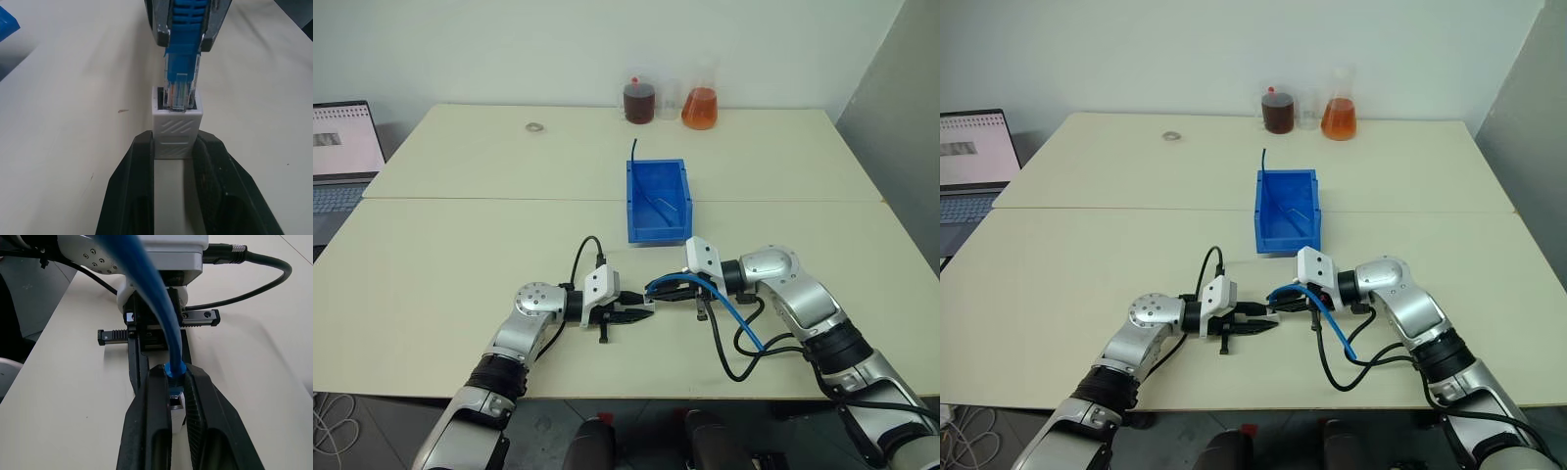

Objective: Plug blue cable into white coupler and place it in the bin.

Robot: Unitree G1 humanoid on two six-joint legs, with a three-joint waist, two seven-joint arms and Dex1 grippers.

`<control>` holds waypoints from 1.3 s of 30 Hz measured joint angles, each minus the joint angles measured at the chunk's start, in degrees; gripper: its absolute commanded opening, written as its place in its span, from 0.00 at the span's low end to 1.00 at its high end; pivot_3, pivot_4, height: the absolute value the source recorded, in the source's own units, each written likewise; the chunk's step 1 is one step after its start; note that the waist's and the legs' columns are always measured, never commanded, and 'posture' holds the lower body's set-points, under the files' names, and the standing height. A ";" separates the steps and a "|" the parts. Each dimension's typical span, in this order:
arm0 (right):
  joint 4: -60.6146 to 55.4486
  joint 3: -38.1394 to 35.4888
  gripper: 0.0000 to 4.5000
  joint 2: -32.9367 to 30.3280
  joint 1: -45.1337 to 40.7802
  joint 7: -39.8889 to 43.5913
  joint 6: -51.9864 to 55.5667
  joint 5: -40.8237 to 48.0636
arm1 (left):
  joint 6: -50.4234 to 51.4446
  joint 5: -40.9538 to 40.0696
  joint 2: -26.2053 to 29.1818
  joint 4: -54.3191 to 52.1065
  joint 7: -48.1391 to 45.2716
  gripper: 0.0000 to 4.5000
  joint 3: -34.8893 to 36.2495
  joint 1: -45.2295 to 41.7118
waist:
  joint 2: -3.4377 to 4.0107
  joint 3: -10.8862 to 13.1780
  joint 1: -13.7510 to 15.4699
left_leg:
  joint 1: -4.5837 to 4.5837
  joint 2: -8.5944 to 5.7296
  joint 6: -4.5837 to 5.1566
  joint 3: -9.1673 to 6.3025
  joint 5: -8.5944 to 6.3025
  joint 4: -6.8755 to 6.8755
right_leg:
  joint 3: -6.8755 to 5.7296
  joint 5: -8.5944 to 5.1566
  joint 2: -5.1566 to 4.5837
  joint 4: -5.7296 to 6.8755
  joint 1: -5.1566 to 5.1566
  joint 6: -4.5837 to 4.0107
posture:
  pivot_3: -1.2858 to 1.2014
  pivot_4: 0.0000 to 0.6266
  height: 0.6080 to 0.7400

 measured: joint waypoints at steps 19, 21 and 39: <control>1.94 1.16 0.03 0.78 -1.29 1.89 -0.44 -2.35 | 0.10 0.29 0.11 -0.45 0.24 0.17 0.01 0.34 | 0.04 -0.03 -0.01 | 0.05 0.00 0.00 0.00 0.00 0.02 | 0.01 -0.02 0.00 0.14 -0.01 -0.02 | 0.52 0.24 1.00; 1.89 1.37 0.03 0.87 -0.79 1.74 -0.94 -2.50 | 0.08 0.43 0.14 -0.45 0.24 0.17 -0.01 0.37 | 0.07 -0.07 -0.03 | 0.06 0.00 0.00 0.01 0.00 0.02 | 0.02 -0.02 0.00 0.16 -0.01 -0.02 | 0.52 0.24 1.00; 4.47 1.63 0.03 2.06 0.45 0.66 -3.97 -3.04 | 0.93 0.42 0.50 -0.89 0.60 0.33 0.00 1.11 | 0.23 -0.53 -0.32 | 0.15 0.01 0.00 0.02 0.00 0.00 | 0.03 -0.04 0.04 0.21 0.04 -0.05 | 0.52 0.24 1.00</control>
